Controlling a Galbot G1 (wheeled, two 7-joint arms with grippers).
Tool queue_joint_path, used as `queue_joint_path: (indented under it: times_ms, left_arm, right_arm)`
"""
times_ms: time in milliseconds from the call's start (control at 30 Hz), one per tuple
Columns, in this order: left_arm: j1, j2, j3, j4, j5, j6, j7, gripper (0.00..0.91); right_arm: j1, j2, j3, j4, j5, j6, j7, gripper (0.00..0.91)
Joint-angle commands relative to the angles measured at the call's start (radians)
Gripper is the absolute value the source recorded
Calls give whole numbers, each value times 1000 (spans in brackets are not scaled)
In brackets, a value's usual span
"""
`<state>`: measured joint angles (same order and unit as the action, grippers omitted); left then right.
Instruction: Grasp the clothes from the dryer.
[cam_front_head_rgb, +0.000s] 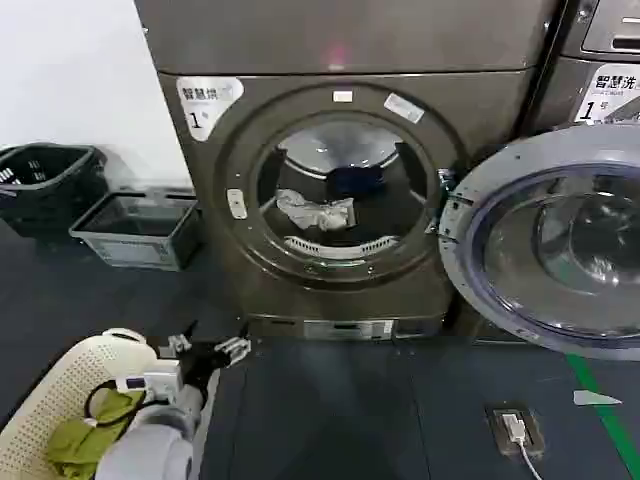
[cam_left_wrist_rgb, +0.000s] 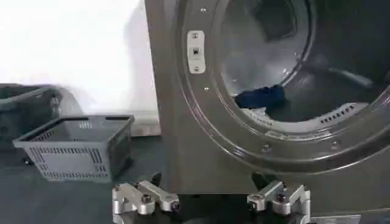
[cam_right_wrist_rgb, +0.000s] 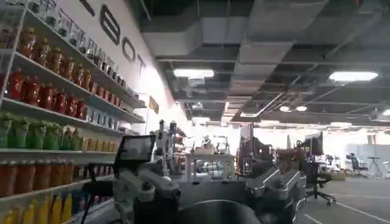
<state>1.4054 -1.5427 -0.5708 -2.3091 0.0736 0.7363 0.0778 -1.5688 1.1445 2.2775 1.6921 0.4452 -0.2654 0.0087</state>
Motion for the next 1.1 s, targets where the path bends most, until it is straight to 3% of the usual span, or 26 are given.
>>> queue_joint_path:
  times_ms: [33,200,1100]
  left_arm:
    - [2,-2,1,-3,-6,49,0,907]
    - [5,1,1,7,-3,49,0,907]
    - [10,3,3,-18,-20,49,-2,907]
  right_arm:
    - [-2,3,-25,-10,0,57,60,907]
    - [-6,11,-49,-32,-31,107,83,907]
    - [-2,13,-52,-15,14,89,106,907]
